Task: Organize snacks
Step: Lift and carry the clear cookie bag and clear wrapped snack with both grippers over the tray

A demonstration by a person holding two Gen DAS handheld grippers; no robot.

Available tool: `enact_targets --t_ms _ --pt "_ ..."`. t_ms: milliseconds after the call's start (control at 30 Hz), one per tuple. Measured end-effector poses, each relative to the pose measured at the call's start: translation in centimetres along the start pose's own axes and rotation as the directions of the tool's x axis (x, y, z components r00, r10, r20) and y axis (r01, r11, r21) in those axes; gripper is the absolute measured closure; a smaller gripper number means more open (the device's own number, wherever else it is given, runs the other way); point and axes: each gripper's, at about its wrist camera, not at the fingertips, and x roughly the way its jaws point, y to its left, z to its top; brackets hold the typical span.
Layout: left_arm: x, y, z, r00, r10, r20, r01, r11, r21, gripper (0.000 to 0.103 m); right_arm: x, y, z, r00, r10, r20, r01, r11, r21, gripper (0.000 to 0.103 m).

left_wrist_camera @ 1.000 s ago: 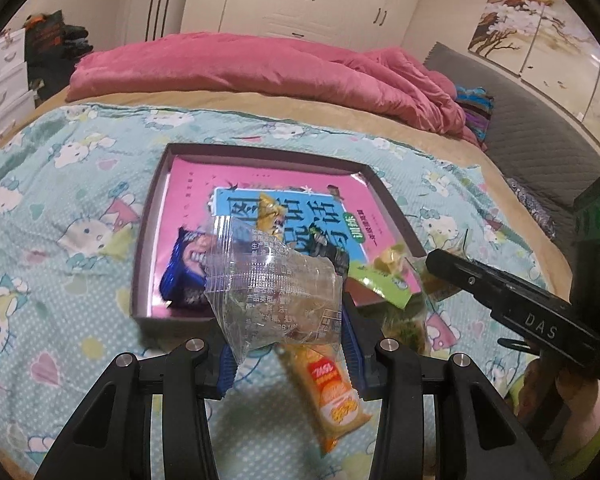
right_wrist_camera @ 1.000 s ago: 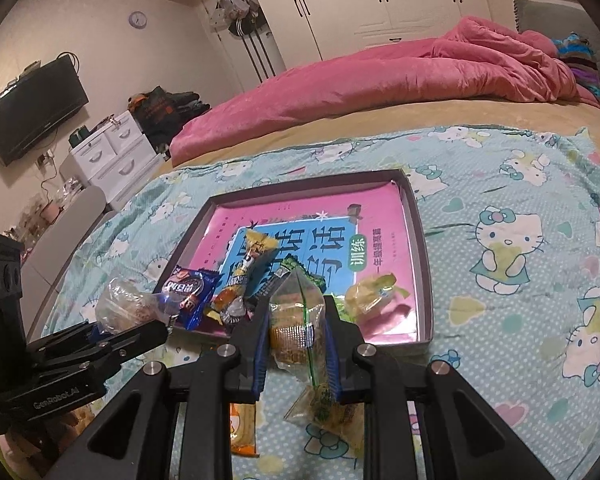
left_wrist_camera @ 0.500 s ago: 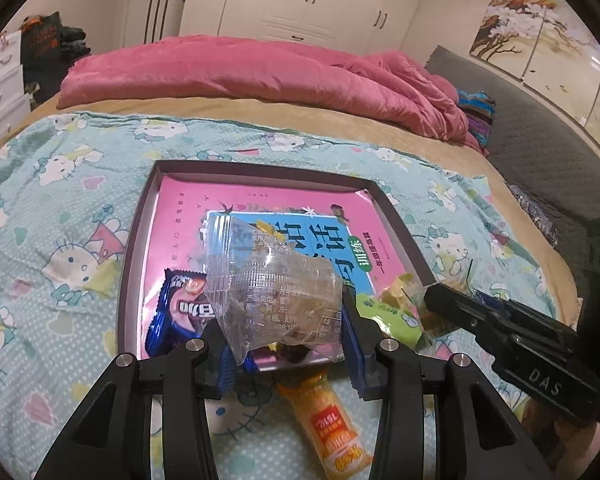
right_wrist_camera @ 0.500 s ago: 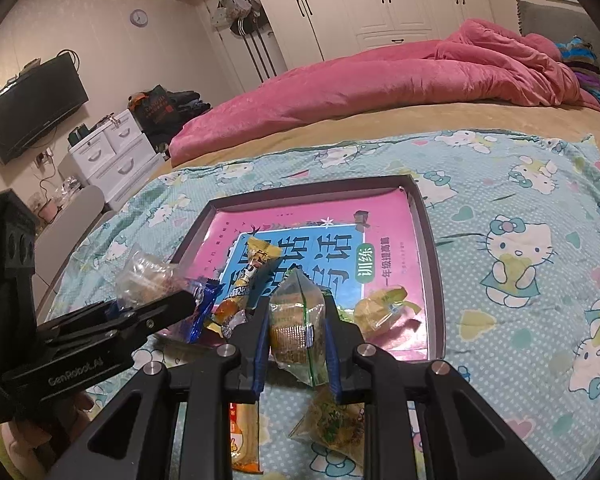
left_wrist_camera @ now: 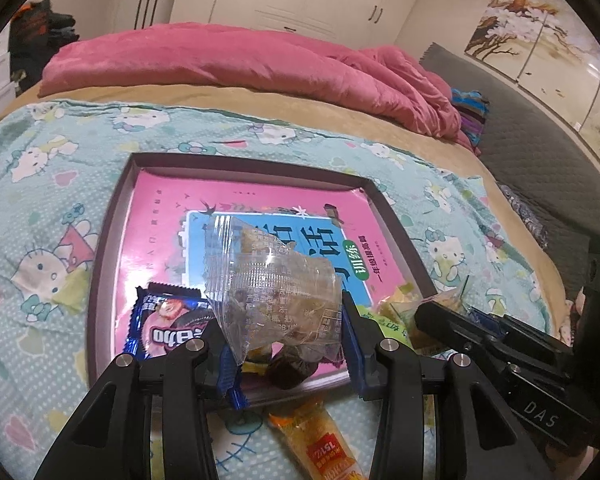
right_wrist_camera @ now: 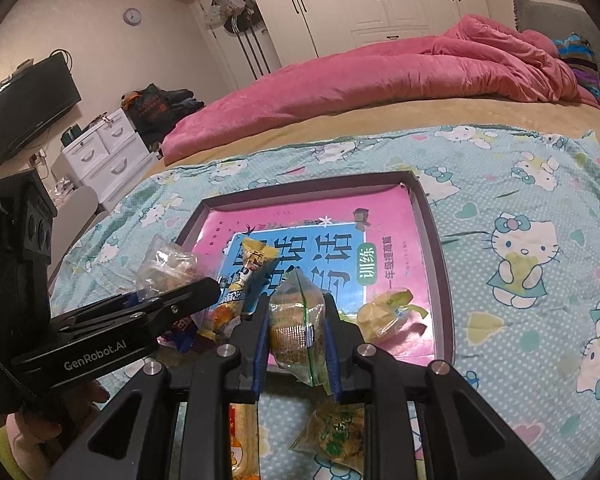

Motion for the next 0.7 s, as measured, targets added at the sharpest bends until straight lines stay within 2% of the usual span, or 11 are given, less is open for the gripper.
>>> enact_targets --t_ms 267,700 --pt "0.6 0.2 0.0 0.998 -0.066 -0.002 0.066 0.998 0.024 0.058 1.1 -0.2 0.1 1.0 0.004 -0.009 -0.004 1.0 0.029 0.079" --pt "2.0 0.8 -0.3 0.996 -0.081 -0.03 0.082 0.996 0.019 0.058 3.2 0.5 -0.8 0.998 -0.004 -0.061 0.005 1.0 0.019 0.079"
